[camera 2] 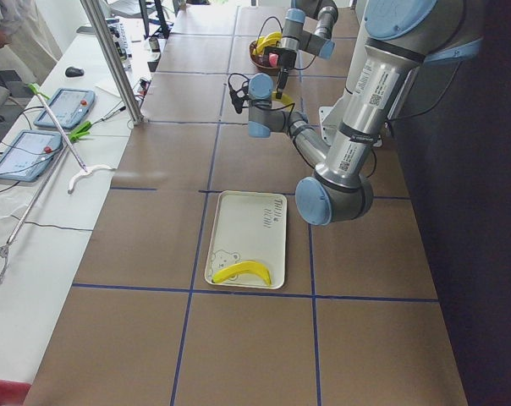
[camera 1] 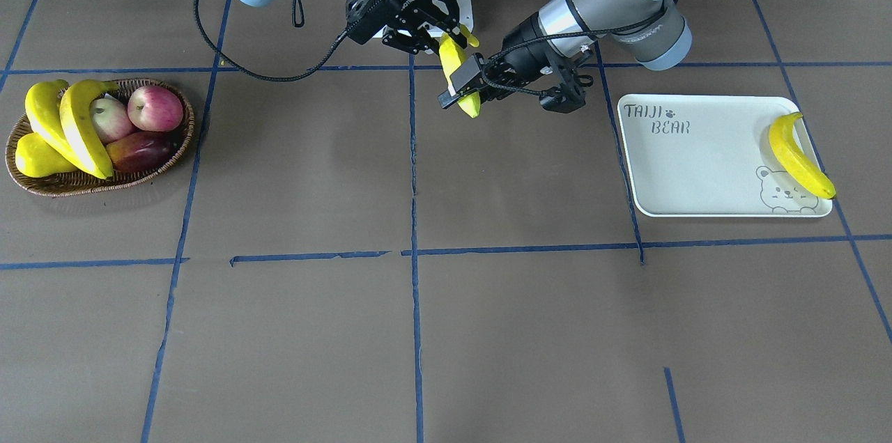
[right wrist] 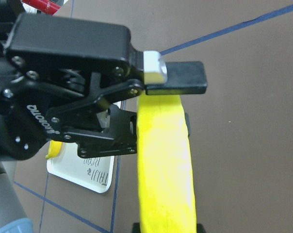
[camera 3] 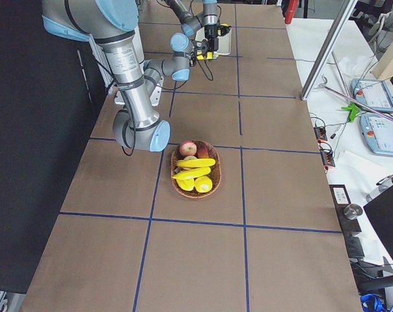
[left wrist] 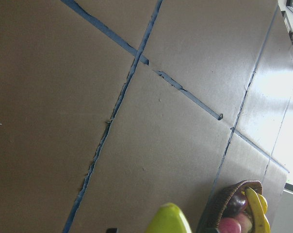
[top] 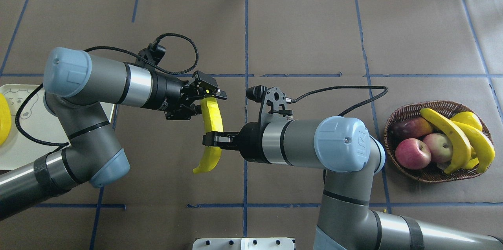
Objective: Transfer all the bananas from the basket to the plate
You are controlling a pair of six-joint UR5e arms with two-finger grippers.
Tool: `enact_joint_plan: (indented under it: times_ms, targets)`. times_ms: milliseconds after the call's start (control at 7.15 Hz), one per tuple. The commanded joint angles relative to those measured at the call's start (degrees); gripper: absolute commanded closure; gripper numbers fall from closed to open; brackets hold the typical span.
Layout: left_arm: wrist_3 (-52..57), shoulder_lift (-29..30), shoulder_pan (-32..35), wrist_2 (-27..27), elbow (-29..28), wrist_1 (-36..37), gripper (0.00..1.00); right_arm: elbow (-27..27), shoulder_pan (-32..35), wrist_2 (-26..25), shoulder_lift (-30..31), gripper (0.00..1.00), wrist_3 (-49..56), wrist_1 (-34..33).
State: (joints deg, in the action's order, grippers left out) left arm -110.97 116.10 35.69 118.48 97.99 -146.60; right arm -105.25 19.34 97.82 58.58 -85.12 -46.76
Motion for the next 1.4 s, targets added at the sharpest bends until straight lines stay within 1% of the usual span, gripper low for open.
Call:
enact_joint_plan:
  times_ms: [0, 280, 420, 560, 699, 839, 979, 1119, 1259]
  targets:
    - [-0.2, -0.1, -0.1, 0.3, 0.5, 0.0, 0.32, 0.0, 0.0, 0.0, 0.0, 0.85, 0.0, 0.0]
    - [-0.2, -0.1, -0.1, 0.3, 0.6, 0.0, 0.32, 0.0, 0.0, 0.0, 0.0, 0.85, 0.0, 0.0]
    - [-0.3, -0.1, -0.1, 0.3, 0.6, 0.0, 0.44, 0.0, 0.0, -0.1, 0.0, 0.85, 0.0, 0.0]
    - [-0.3, -0.1, -0.2, 0.5, 0.6, 0.1, 0.77, 0.0, 0.0, 0.0, 0.0, 0.85, 0.0, 0.0]
    - [-0.3, -0.2, -0.3, 0.4, 0.7, 0.5, 0.96, 0.0, 0.0, 0.0, 0.0, 0.85, 0.1, 0.0]
    - [-0.3, -0.3, -0.3, 0.4, 0.9, 1.3, 1.0, 0.0, 0.0, -0.1, 0.0, 0.82, 0.0, 0.0]
    - [-0.2, -0.3, -0.3, 0.5, 1.0, 2.4, 1.0, 0.0, 0.0, 0.0, -0.1, 0.44, 0.0, 0.2]
    - [-0.2, -0.3, -0.3, 0.5, 1.1, 3.2, 1.0, -0.1, 0.2, -0.1, -0.3, 0.01, 0.0, 0.1]
    - [-0.2, -0.3, -0.1, 0.4, 1.2, 3.2, 1.0, -0.9, 1.9, 1.3, -0.1, 0.0, 0.1, -1.5]
